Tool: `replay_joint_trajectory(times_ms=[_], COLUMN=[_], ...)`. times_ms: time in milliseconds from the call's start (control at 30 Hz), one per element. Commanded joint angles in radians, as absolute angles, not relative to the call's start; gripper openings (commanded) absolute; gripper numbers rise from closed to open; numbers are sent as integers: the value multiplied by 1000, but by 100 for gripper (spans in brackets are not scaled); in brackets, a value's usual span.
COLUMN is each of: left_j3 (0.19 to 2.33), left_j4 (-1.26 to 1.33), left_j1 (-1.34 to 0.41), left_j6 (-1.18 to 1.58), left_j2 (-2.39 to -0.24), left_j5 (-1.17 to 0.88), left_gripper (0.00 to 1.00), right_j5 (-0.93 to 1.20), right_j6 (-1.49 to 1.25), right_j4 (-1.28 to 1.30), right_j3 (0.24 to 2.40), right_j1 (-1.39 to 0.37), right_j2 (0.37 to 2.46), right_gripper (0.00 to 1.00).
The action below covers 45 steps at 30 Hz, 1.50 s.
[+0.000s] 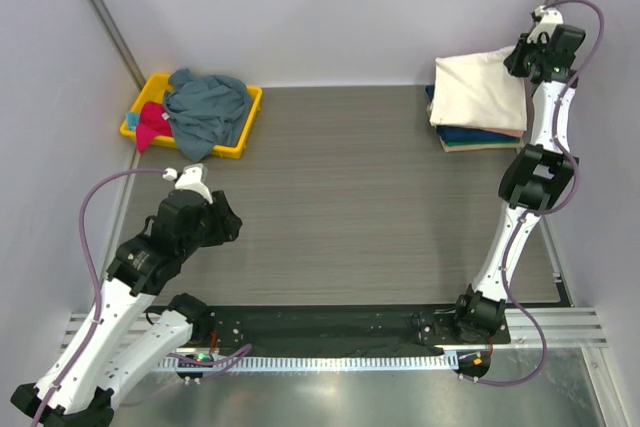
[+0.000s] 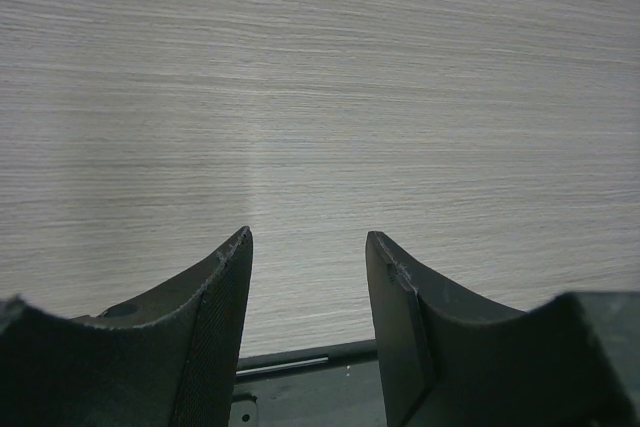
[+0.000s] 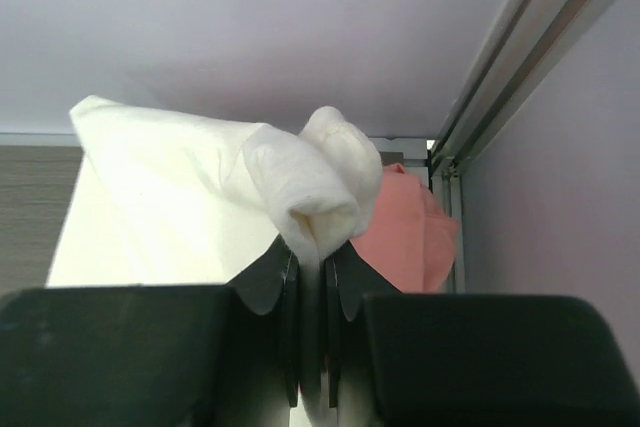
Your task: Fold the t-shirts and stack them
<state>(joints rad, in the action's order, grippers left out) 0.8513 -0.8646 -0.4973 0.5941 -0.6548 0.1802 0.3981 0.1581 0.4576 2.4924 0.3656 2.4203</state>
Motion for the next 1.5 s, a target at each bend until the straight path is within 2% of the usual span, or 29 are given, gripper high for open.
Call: replay_joint_trajectory(times_ms=[0, 133, 167, 200, 300, 333, 400, 533, 633, 867, 1000, 1033, 1167, 1200, 1267, 1300, 1467], left_j3=[851, 853, 853, 853, 853, 854, 854, 853, 854, 851, 851, 851, 850, 850, 850, 850, 854], left_j4=[-834, -838, -838, -839, -838, -838, -836, -830, -828, -828, -830, -831, -830, -833, -833, -833, -838], left_j1=[-495, -497, -495, -495, -495, -495, -495, -495, -494, -488, -485, -483, -480, -480, -480, -482, -477], left_j6=[595, 597, 597, 597, 595, 594, 591, 588, 584, 586, 589, 589, 591, 591, 592, 594, 591], left_j2=[-654, -649, -646, -640, -629, -626, -615, -586, -566, -548, -543, -543, -543, -546, -545, -548, -549], left_j5=[193, 198, 201, 201, 198, 195, 189, 183, 181, 189, 198, 196, 198, 201, 202, 210, 251], left_gripper=[50, 50, 50, 50, 50, 50, 50, 50, 50, 50, 51, 51, 51, 51, 51, 51, 54], right_j5=[388, 310, 283, 206, 34, -124, -230, -385, -402, -184, 151, 167, 115, 97, 45, 19, -107], right_j6=[117, 94, 94, 92, 60, 28, 8, -57, -147, -405, -537, -520, -396, -378, -339, -341, -370], right_j4=[232, 100, 91, 91, 83, 83, 86, 92, 92, 185, 184, 199, 255, 256, 246, 238, 85], right_j3=[2470, 2427, 2433, 2442, 2402, 2392, 2355, 2272, 2185, 1991, 1809, 1789, 1640, 1558, 1465, 1375, 1047], right_j1=[364, 364, 364, 364, 364, 364, 364, 364, 365, 364, 313, 284, 10, -127, -243, -355, -624], right_j2=[2444, 2506, 2522, 2532, 2519, 2507, 2455, 2323, 2180, 1912, 1772, 1726, 1587, 1559, 1484, 1464, 1338], right_gripper=[2, 12, 18, 40, 78, 82, 92, 98, 99, 100, 100, 100, 100, 100, 100, 100, 100])
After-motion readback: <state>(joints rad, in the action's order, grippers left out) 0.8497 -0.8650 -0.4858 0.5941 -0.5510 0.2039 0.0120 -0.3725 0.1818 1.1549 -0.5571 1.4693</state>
